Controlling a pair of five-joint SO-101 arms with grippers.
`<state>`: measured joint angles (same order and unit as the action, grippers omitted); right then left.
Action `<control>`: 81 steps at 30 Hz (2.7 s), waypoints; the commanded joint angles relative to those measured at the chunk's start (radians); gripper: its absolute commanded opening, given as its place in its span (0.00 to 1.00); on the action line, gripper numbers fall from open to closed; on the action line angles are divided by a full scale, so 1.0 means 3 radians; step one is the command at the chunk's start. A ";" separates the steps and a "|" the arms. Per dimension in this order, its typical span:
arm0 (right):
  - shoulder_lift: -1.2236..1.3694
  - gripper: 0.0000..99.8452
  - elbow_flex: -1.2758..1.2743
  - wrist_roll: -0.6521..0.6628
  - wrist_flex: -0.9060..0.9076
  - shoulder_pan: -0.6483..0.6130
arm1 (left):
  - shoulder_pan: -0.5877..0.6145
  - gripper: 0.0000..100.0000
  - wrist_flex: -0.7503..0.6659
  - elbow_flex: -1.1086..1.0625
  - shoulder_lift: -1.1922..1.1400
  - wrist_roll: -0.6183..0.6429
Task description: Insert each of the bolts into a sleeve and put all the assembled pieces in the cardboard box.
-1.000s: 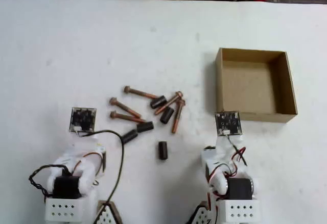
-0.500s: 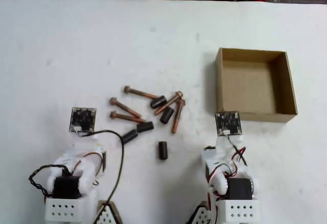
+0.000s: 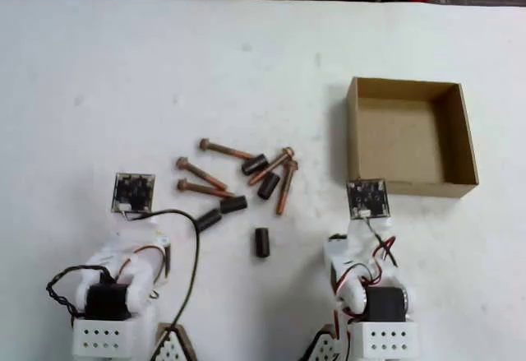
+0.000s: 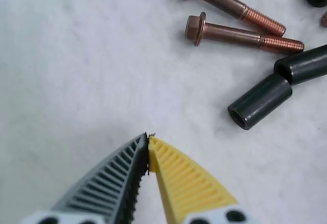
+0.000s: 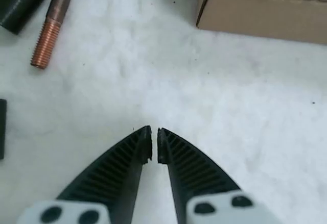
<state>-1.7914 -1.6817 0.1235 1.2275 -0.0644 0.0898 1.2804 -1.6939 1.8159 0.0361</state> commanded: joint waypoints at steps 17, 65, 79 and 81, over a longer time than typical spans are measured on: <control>-0.0028 0.02 -0.0031 0.1928 -0.0826 0.0028 | 0.0023 0.02 0.0005 0.0000 0.0028 0.0015; 0.3501 0.02 0.3002 0.0624 0.0304 -0.1169 | 0.0028 0.02 0.0000 0.0000 0.0028 0.0015; 0.4708 0.02 0.3427 -0.0834 0.0299 -0.1777 | 0.0504 0.02 -0.0092 0.0000 0.0038 0.0031; 0.4928 0.02 0.3555 -0.0992 0.0299 -0.1793 | 0.0540 0.02 -0.0092 0.0000 0.0038 0.0031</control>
<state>-0.3736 -0.6951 -0.1020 1.3211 -0.5892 0.2186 1.2804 -1.6939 1.8159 0.0361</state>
